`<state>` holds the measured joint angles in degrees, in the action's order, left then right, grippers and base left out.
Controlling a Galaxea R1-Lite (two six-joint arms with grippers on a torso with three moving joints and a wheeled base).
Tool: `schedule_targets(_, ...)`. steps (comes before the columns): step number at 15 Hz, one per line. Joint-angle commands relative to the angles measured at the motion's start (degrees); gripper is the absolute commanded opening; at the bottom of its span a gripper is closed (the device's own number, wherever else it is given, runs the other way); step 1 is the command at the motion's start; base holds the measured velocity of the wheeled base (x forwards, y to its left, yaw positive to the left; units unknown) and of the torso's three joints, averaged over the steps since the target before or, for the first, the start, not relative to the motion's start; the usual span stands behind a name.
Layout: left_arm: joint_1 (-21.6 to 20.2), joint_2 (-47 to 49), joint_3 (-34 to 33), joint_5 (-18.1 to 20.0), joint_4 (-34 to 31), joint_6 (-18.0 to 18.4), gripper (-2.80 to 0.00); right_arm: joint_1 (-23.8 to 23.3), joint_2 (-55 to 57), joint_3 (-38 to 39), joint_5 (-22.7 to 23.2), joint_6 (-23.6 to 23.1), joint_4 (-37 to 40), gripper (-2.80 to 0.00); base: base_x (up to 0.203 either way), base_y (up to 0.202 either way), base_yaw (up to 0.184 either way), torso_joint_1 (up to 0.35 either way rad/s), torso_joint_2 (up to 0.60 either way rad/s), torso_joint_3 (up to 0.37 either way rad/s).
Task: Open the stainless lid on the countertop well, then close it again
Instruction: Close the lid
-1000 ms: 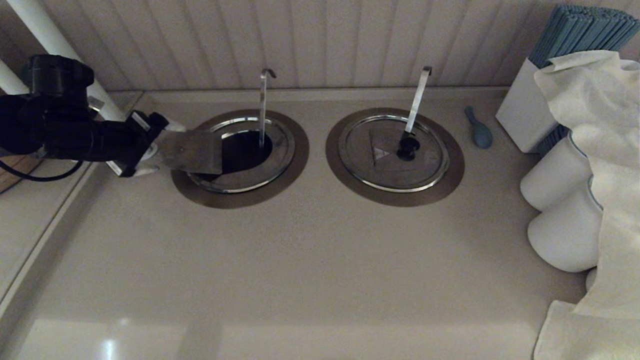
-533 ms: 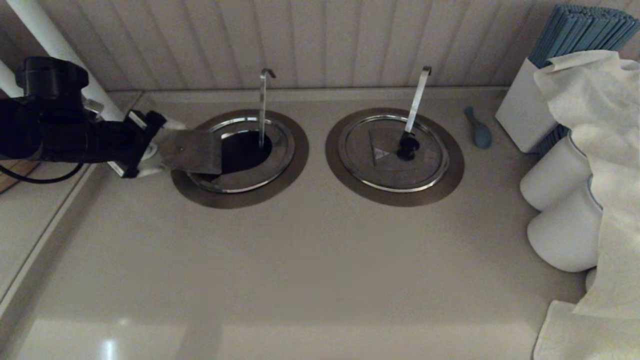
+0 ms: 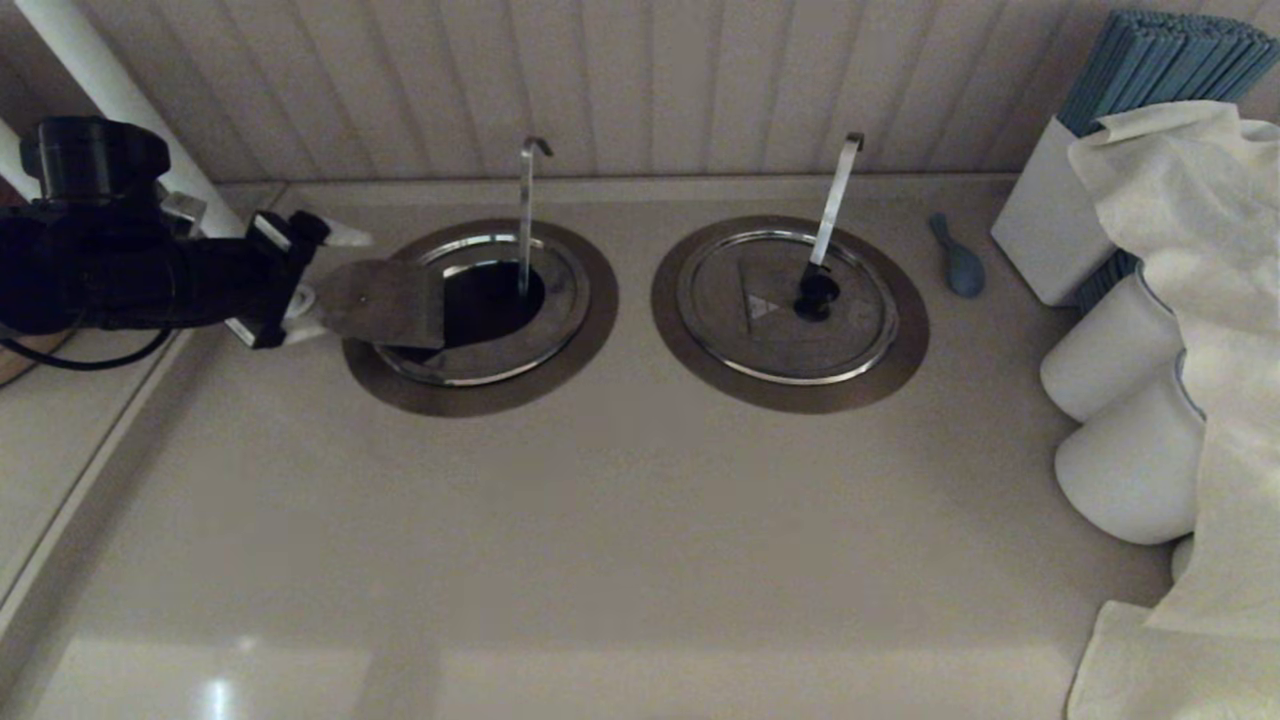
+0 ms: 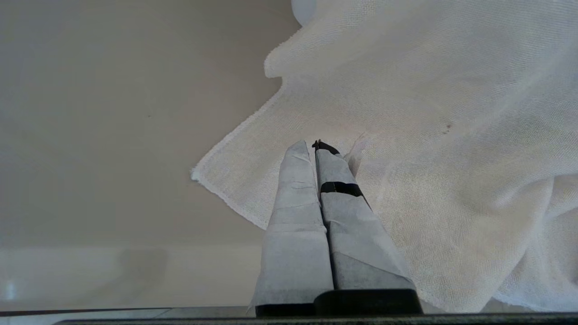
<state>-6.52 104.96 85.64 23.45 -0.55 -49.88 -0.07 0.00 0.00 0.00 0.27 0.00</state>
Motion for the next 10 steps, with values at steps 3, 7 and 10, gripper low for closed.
schedule_targets(3,0.4,-1.2,0.1,0.3,0.0,-1.4,0.00,0.0,0.0,0.0,0.0,0.0,0.0,-2.80,0.000,0.000,0.000,0.000,0.00,0.000)
schedule_targets(7,1.1,-2.0,0.1,0.3,0.0,-1.7,0.00,0.1,0.1,0.0,0.0,0.0,0.0,-2.80,0.000,0.000,0.000,0.000,0.00,0.000)
schedule_targets(10,1.9,-2.4,0.2,0.3,0.2,-2.6,0.00,0.0,0.1,0.0,0.0,0.0,0.0,-2.80,0.000,0.000,0.000,0.000,0.00,0.000)
